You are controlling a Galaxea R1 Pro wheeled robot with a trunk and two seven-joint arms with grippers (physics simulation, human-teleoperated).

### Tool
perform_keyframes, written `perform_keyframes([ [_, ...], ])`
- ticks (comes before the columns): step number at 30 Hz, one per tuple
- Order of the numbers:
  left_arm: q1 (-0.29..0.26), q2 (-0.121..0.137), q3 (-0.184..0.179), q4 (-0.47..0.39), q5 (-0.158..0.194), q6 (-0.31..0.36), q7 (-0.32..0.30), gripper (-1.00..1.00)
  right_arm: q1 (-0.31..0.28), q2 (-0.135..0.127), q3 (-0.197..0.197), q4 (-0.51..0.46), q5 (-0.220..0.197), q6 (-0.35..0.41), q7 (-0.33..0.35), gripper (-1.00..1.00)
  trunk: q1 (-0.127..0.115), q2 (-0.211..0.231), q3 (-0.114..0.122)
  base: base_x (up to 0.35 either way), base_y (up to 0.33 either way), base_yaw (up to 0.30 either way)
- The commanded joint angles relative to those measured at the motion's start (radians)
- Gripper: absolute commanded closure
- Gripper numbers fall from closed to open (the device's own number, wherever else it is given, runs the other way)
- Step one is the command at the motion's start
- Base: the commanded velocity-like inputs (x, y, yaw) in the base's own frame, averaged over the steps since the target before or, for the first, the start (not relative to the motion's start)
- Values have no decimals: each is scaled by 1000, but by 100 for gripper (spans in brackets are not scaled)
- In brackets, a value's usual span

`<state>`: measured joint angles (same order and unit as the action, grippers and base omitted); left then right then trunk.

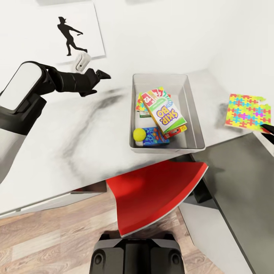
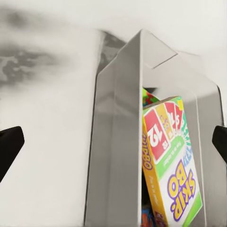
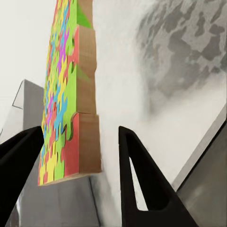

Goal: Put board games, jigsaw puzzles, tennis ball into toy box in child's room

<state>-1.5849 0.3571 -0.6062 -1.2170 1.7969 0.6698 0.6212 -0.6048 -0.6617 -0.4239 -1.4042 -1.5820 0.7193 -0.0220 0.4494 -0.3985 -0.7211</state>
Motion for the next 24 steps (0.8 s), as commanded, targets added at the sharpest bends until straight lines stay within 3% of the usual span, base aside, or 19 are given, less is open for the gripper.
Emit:
perform_keyframes([
  [1, -1, 1, -11, -1, 10, -3, 9, -100, -1, -1, -1, 0, -9, 6, -2, 100, 1, -2, 0, 0, 0, 0],
  [6, -1, 2, -40, -2, 10, -3, 9, -100, -1, -2, 0, -5, -27, 9, -1, 100, 1, -2, 9, 0, 0, 0],
  [17, -1, 3, -64, 2, 10, -4, 9, -100, -9, -2, 4, -15, -38, 11, -1, 100, 1, -2, 27, 0, 0, 0],
  [18, -1, 3, -70, 2, 10, -4, 9, -100, -10, -2, 10, -15, -39, 11, -1, 100, 1, -2, 28, 0, 0, 0],
  [24, -1, 21, -97, 7, 10, -4, 9, -100, -15, 0, 136, -16, -47, 9, -1, 100, 1, -2, 38, 0, 0, 0],
])
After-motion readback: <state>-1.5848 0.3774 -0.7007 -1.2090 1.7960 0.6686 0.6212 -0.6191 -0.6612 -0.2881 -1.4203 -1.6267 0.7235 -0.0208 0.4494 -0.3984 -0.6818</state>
